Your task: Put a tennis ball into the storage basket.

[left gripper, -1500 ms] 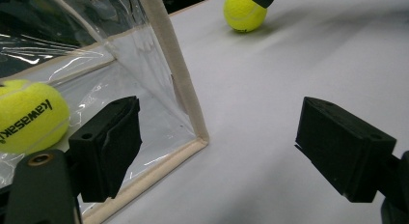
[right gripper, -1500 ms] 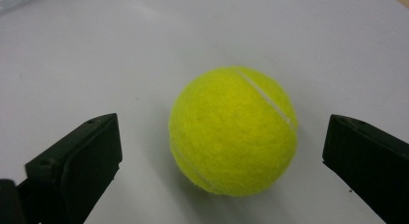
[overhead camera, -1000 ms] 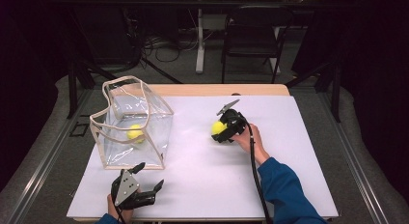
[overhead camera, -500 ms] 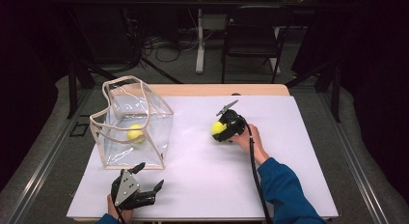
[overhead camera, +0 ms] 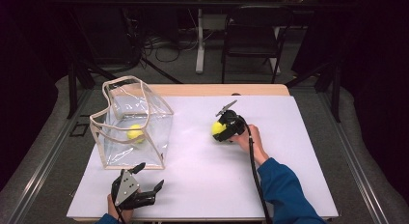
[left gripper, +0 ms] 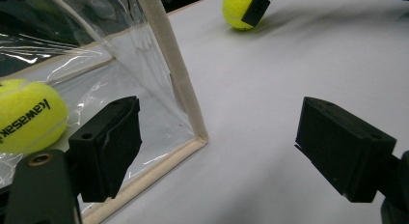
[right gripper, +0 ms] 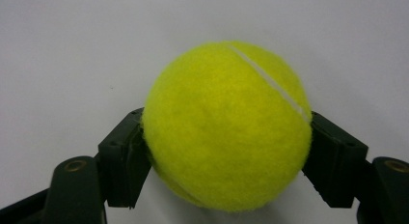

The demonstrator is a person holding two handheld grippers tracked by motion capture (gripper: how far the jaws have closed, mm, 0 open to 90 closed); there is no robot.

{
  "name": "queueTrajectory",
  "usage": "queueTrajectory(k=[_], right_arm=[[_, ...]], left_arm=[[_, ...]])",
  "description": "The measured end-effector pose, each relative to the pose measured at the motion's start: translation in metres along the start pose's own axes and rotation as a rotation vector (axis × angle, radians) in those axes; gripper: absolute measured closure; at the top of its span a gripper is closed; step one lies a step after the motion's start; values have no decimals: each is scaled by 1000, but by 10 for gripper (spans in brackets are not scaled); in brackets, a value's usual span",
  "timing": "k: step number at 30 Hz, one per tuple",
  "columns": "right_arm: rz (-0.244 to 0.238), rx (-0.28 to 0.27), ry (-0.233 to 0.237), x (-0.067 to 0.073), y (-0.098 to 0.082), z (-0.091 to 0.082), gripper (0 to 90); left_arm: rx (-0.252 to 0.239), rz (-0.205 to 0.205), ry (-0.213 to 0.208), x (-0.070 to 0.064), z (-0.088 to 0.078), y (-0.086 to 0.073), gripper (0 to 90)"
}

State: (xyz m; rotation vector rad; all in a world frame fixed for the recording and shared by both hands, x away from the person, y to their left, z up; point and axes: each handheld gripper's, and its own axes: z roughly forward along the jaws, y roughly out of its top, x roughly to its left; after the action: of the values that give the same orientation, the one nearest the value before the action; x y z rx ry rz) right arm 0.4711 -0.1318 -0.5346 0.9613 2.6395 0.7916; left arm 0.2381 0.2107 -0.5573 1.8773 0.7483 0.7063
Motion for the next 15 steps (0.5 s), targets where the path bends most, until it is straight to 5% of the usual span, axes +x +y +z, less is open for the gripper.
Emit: queueTrajectory(k=[15], right_arm=[[-11,-7,-14,4,1,-14,260]], left_arm=[[-1,1,1,0,0,0,160]])
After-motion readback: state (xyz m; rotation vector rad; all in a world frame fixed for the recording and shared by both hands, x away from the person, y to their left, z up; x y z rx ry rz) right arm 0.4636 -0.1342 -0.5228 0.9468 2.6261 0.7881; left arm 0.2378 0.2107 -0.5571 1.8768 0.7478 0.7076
